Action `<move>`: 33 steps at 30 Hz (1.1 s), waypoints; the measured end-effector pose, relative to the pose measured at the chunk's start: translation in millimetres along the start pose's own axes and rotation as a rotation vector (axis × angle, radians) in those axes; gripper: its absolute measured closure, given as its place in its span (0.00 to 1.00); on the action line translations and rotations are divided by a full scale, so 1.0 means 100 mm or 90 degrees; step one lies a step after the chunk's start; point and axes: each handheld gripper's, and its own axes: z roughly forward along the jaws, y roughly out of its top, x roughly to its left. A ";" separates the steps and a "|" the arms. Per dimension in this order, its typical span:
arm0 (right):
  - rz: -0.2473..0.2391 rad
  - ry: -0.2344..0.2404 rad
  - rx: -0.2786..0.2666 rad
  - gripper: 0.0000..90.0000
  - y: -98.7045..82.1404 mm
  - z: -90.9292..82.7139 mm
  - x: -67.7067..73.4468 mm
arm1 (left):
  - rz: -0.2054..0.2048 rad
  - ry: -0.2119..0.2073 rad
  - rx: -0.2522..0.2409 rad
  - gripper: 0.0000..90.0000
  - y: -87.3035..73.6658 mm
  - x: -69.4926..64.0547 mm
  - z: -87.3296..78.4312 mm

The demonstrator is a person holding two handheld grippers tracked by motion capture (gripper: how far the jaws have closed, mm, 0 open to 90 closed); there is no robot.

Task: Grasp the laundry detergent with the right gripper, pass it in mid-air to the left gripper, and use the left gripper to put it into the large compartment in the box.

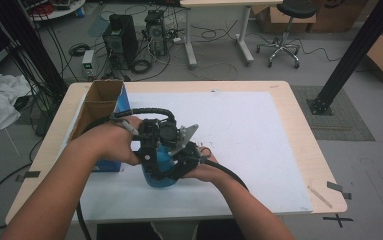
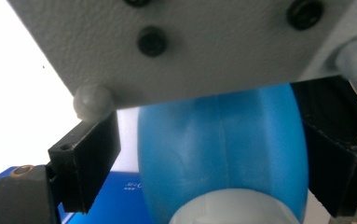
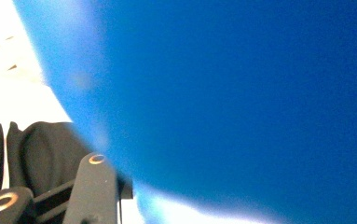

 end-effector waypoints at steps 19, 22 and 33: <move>-0.001 -0.002 -0.005 0.52 0.03 0.00 0.00 | -0.001 0.008 0.003 0.29 -0.01 -0.02 -0.01; -0.002 -0.001 -0.006 0.52 0.03 0.00 0.00 | -0.001 0.007 0.005 0.31 -0.01 -0.02 -0.01; 0.003 -0.003 -0.007 0.52 0.02 0.01 -0.01 | 0.001 0.007 0.005 0.37 -0.01 -0.03 -0.02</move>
